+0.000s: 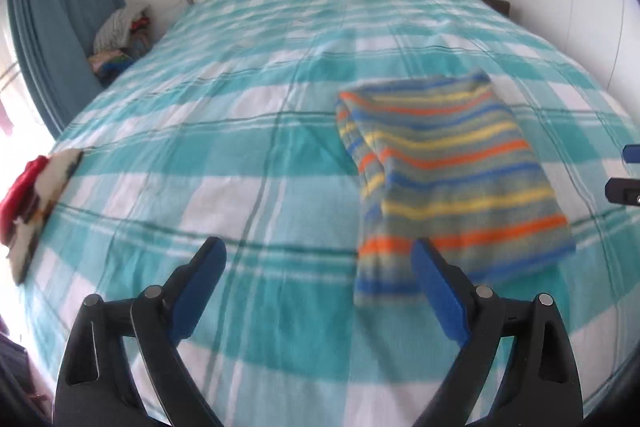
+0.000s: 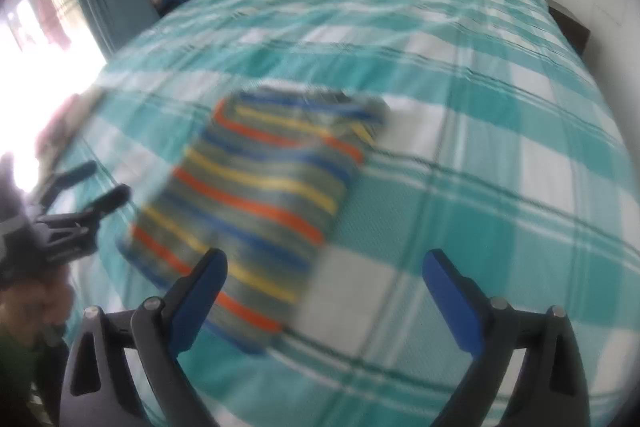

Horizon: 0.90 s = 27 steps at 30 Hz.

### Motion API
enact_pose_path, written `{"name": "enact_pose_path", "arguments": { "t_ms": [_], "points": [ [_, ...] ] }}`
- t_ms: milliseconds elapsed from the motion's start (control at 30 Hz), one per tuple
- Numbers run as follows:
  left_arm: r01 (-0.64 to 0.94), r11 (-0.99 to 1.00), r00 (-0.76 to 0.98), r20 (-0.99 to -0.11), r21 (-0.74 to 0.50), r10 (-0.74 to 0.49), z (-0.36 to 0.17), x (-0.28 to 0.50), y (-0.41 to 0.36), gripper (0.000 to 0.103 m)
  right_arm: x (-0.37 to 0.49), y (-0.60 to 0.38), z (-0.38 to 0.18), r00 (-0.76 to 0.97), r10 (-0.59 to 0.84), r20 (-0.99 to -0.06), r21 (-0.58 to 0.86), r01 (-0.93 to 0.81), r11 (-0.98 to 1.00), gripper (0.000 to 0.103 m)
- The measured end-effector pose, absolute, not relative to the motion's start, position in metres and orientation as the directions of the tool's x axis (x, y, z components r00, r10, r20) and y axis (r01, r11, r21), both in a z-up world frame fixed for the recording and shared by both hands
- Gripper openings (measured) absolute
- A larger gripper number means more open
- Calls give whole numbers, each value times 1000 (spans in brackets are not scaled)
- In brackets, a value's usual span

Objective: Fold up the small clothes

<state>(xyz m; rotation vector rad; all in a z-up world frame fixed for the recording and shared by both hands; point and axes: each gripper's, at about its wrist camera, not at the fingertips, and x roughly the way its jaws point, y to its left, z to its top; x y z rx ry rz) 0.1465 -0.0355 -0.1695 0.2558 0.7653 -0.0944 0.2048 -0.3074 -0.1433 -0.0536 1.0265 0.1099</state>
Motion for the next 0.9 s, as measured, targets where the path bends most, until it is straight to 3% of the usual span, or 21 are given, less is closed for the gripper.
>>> {"name": "enact_pose_path", "arguments": {
  "t_ms": [100,233,367,567,900],
  "points": [
    [186,963,736,-677,196,-4,-158,92,-40,100,146,-308,-140,562,-8,-827,-60,-74,995,97],
    [159,970,755,-656,185,1,-129,41,-38,102,76,-287,-112,628,1,-778,-42,-54,998,97],
    [154,978,719,-695,142,-12,-110,13,-28,102,26,-267,-92,667,-22,-745,-40,-12,999,98],
    [142,987,658,-752,72,-40,-101,-16,-14,102,-13,-244,-86,662,-6,-749,0,10,1000,98],
    [120,991,676,-736,58,-39,-85,-37,0,103,-28,-217,-60,689,-57,-723,-35,46,998,98]
  ]
}}
